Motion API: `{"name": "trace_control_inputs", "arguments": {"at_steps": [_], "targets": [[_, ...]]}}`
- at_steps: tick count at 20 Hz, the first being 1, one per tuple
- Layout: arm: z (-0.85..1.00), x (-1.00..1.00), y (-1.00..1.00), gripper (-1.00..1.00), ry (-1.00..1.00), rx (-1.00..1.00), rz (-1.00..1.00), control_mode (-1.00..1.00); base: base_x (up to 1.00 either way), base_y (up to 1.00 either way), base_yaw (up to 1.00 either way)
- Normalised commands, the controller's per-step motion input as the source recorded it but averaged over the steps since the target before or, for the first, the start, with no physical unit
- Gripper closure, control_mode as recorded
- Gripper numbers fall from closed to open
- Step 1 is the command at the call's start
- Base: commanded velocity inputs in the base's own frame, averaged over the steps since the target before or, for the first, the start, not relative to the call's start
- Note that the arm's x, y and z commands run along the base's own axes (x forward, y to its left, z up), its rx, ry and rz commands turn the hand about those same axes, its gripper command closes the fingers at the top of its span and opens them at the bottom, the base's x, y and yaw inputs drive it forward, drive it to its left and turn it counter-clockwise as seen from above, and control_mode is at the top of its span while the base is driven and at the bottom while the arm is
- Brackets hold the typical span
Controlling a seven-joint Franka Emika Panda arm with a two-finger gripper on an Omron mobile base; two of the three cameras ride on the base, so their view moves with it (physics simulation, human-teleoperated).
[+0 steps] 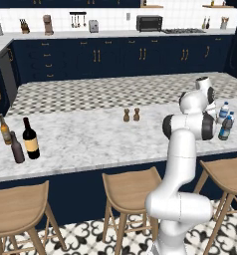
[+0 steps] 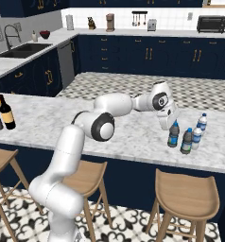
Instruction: Move the plastic bottles in the middle to the plastics group, and the glass bottles in the middle to the glass group.
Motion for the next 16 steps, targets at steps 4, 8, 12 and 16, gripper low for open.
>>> {"name": "trace_control_inputs", "arguments": {"at_steps": [4,8,12,16], "targets": [[0.00,0.00,0.00,1.00,0.00,0.00,0.00,-1.00,0.00,0.00,0.00],[0.00,0.00,0.00,-1.00,0.00,0.00,0.00,-1.00,0.00,0.00,0.00],[0.00,0.00,0.00,-1.00,0.00,0.00,0.00,-1.00,0.00,0.00,0.00],[0.00,0.00,0.00,-1.00,0.00,0.00,0.00,-1.00,0.00,0.00,0.00]]}}
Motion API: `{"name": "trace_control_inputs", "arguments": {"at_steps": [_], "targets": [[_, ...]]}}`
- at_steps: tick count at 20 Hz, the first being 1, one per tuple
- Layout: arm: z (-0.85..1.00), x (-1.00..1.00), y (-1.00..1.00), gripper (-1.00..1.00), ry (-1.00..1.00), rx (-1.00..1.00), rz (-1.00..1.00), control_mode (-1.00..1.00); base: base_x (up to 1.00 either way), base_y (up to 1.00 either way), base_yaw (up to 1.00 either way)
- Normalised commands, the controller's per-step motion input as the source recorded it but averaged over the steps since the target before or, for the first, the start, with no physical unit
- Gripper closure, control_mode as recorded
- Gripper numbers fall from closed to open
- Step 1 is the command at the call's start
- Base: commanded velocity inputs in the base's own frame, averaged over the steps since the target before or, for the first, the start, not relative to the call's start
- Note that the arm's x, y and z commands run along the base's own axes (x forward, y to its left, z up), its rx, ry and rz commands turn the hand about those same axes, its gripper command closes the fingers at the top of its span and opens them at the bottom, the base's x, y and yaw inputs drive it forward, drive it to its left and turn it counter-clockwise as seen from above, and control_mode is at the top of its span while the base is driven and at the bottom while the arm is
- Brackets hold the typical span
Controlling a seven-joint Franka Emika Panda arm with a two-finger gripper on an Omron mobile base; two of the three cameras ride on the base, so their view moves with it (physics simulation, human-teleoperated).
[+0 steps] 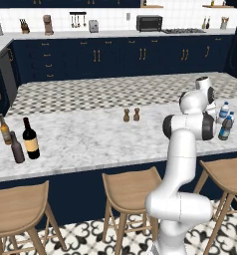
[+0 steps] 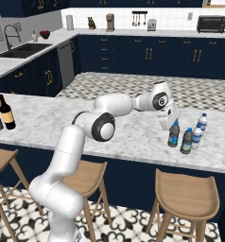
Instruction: Move the plastic bottles in the middle to the plastics group, and the glass bottles in the middle to the glass group.
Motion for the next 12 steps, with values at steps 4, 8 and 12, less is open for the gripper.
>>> {"name": "trace_control_inputs", "arguments": {"at_steps": [4,8,12], "targets": [[0.00,0.00,0.00,-1.00,0.00,0.00,0.00,-1.00,0.00,0.00,0.00],[0.12,-0.03,0.14,-1.00,-0.01,-0.01,0.00,-1.00,0.00,0.00,0.00],[0.44,-0.07,0.40,-1.00,0.00,-0.05,0.00,-1.00,0.00,0.00,0.00]]}}
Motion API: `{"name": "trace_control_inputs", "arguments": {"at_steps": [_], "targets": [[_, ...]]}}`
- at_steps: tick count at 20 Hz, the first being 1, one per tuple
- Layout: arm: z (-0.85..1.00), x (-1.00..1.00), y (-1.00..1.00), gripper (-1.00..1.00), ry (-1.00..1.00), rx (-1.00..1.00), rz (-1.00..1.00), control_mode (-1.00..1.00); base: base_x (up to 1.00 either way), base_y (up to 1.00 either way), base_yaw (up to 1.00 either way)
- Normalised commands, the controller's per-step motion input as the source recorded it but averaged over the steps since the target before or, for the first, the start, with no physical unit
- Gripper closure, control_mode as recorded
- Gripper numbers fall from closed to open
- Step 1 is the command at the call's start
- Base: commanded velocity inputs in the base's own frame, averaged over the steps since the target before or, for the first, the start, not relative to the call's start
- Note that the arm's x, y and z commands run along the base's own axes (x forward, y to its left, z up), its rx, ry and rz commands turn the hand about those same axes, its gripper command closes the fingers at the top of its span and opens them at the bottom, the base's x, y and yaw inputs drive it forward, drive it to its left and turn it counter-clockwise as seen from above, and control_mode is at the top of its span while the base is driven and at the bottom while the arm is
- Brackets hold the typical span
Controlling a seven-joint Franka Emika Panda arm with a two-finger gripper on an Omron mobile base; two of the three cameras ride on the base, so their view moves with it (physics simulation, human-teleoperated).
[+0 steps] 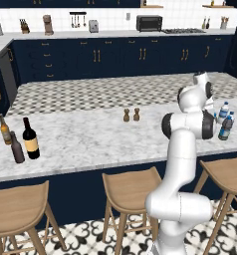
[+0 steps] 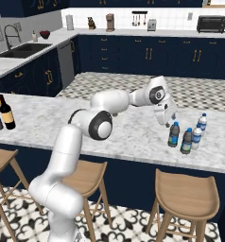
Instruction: Move the plastic bottles in the middle to the plastics group, and the glass bottles in the middle to the glass group.
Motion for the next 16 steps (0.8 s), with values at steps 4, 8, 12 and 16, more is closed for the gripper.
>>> {"name": "trace_control_inputs", "arguments": {"at_steps": [4,8,12,16], "targets": [[0.48,-0.23,0.29,-1.00,-0.01,-0.03,0.00,-1.00,0.00,0.00,0.00],[0.21,-0.69,0.32,-1.00,-0.06,0.00,0.08,-1.00,0.00,0.00,0.00],[0.07,-0.77,0.34,-1.00,-0.02,0.00,0.29,-1.00,0.00,0.00,0.00],[0.13,-0.72,0.72,-1.00,0.01,-0.04,0.49,-1.00,0.00,0.00,0.00]]}}
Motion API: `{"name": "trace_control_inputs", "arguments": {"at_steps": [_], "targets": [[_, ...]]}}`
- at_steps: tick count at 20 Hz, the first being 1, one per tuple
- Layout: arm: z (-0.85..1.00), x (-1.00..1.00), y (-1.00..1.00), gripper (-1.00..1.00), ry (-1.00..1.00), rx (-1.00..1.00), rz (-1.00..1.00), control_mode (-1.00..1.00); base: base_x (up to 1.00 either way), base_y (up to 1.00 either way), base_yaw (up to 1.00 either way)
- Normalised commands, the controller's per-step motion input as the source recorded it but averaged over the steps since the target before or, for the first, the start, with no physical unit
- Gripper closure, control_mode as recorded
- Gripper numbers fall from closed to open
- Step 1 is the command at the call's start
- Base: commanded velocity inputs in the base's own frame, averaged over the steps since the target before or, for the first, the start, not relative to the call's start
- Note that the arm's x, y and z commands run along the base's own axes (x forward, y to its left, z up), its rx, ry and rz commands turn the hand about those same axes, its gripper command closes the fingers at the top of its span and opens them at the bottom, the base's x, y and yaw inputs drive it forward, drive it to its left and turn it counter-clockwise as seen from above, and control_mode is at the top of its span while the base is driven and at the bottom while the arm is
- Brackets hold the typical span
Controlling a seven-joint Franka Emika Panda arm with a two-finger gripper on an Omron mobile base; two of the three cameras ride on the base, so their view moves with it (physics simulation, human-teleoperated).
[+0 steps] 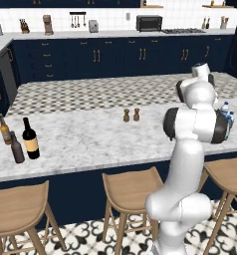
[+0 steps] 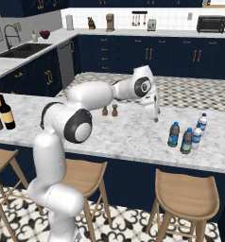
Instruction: Move the plastic bottles in the middle to the plastics group, and the glass bottles in the middle to the glass group.
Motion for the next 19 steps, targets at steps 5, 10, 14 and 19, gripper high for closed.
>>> {"name": "trace_control_inputs", "arguments": {"at_steps": [5,10,14,19], "targets": [[0.01,-0.81,0.80,-1.00,0.02,-0.07,0.63,-1.00,0.00,0.00,0.00],[0.19,-0.77,0.70,-1.00,0.04,-0.06,0.69,-1.00,0.00,0.00,0.00],[0.95,-0.60,0.25,-1.00,-0.02,-0.03,0.47,-1.00,0.00,0.00,0.00],[1.00,-0.41,0.17,-1.00,-0.01,-0.04,0.38,-1.00,0.00,0.00,0.00]]}}
